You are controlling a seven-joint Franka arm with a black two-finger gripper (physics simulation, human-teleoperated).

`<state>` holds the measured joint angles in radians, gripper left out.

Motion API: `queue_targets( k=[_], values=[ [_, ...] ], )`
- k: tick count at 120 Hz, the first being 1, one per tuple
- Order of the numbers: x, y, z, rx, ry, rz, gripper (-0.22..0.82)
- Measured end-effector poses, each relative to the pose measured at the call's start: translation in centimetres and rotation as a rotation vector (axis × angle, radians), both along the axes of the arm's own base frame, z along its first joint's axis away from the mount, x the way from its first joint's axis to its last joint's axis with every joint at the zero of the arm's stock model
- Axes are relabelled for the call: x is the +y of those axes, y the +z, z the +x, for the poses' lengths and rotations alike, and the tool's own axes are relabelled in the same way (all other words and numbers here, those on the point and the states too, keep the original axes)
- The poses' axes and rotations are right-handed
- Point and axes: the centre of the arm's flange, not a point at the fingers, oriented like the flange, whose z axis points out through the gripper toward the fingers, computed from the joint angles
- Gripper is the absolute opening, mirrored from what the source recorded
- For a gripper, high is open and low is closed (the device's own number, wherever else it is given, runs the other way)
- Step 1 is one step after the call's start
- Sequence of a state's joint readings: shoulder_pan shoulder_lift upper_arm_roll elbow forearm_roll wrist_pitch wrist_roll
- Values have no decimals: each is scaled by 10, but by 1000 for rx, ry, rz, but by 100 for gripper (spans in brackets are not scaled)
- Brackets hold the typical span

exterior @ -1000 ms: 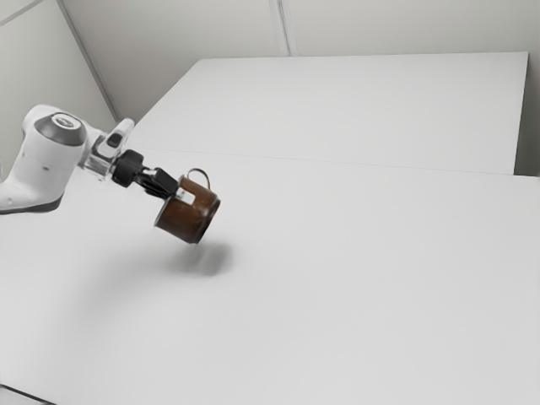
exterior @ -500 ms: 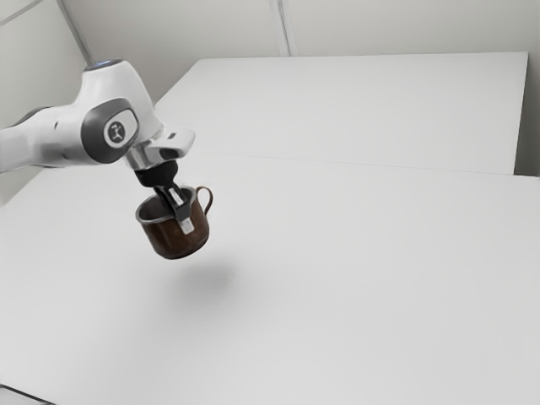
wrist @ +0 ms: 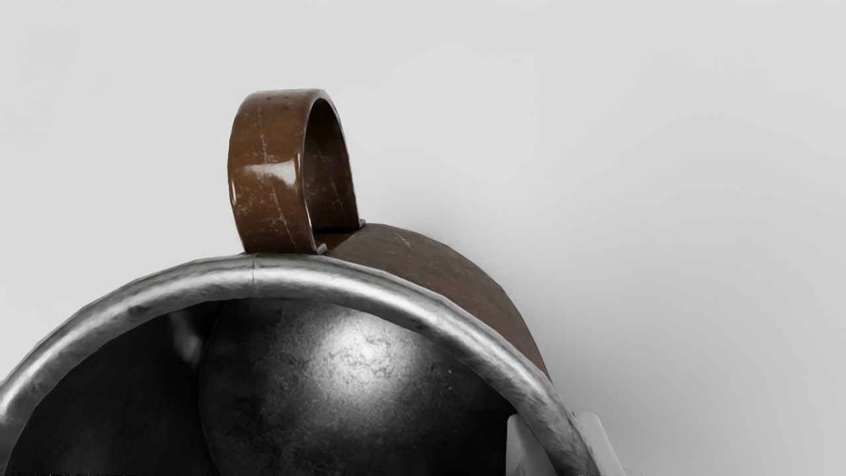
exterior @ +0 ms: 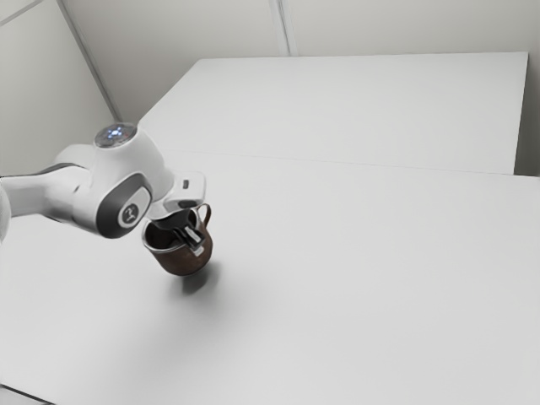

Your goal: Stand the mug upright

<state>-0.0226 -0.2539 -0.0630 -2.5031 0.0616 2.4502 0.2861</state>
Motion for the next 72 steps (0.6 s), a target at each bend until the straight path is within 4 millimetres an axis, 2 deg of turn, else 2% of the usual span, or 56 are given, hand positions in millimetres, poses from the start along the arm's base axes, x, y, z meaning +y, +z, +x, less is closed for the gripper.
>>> queue_targets(
  k=[29,56,63,72],
  values=[
    [-2,-32,11,2,59,-18,-16],
    [-3,-50,14,20,102,-28,-16],
    [-4,-53,14,25,109,-32,-12],
    [-5,-55,14,29,116,-37,0]
  ],
)
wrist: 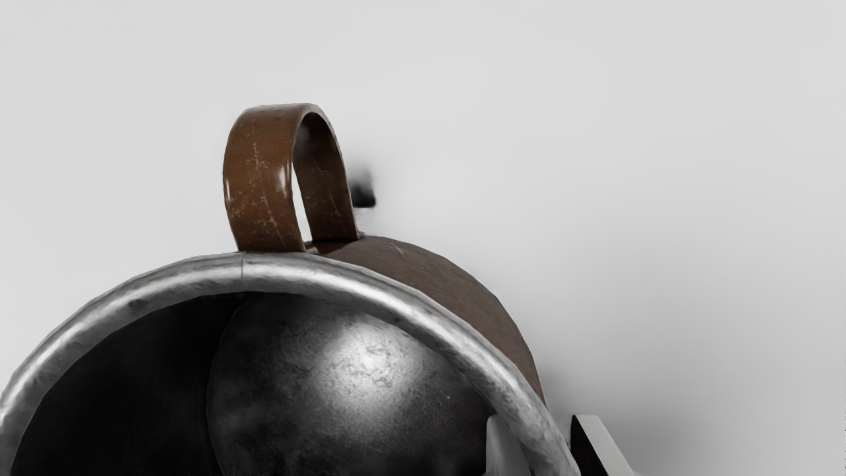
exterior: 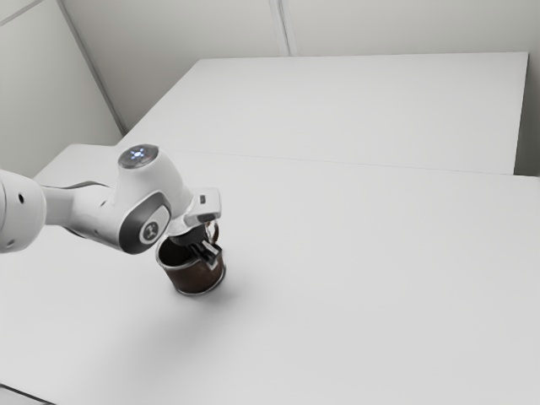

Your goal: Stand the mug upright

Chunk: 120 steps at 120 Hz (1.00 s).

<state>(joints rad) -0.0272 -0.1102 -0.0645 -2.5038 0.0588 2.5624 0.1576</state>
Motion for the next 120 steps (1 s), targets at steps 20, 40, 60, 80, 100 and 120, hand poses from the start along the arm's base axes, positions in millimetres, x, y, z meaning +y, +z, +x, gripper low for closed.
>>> queue_targets(
  k=[20,40,60,80,100,120],
  values=[
    [-6,5,0,-9,5,-11,28],
    [-11,37,11,-20,30,-30,46],
    [-19,90,34,38,75,-43,54],
    [-32,140,57,101,108,-46,57],
    [-36,185,69,162,150,-44,59],
    [-41,217,74,211,180,-47,60]
  ],
)
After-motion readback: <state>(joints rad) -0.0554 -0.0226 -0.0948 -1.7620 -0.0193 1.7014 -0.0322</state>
